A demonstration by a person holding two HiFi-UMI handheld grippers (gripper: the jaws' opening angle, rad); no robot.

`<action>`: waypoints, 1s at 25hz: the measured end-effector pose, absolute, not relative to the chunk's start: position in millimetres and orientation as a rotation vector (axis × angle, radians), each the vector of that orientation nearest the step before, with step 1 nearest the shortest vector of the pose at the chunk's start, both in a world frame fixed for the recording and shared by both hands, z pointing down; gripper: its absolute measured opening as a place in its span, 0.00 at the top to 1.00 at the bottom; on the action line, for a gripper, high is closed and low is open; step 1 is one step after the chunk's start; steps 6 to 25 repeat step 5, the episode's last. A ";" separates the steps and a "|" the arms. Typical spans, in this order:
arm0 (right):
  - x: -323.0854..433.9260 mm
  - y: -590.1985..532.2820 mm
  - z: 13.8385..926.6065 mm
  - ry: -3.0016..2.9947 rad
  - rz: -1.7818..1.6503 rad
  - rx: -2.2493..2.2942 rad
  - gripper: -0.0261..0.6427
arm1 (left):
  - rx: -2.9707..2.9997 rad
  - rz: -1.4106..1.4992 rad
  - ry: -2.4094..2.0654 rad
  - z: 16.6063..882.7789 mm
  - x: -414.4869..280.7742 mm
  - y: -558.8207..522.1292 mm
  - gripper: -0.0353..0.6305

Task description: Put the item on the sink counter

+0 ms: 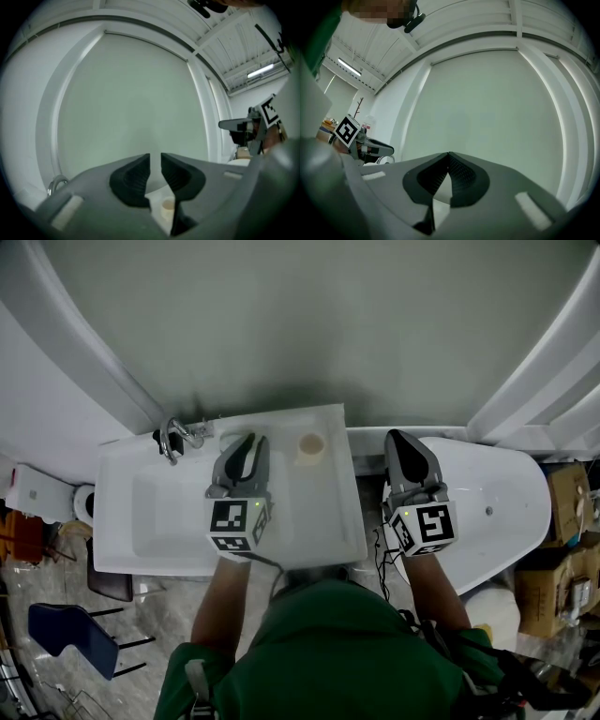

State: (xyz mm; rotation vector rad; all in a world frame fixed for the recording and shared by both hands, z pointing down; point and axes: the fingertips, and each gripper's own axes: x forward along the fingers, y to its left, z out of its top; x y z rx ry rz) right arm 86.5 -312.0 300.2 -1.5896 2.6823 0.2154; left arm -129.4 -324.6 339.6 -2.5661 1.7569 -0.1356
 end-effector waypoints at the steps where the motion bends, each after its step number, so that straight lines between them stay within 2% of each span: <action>1: 85.6 -312.3 300.3 2.682 0.215 -1.590 0.97 | -2.567 -0.137 1.756 340.0 -130.0 -325.2 0.84; 25: 79.3 -315.9 300.4 2.685 0.217 -1.590 0.97 | -2.577 -0.139 1.746 341.5 -133.6 -330.2 0.84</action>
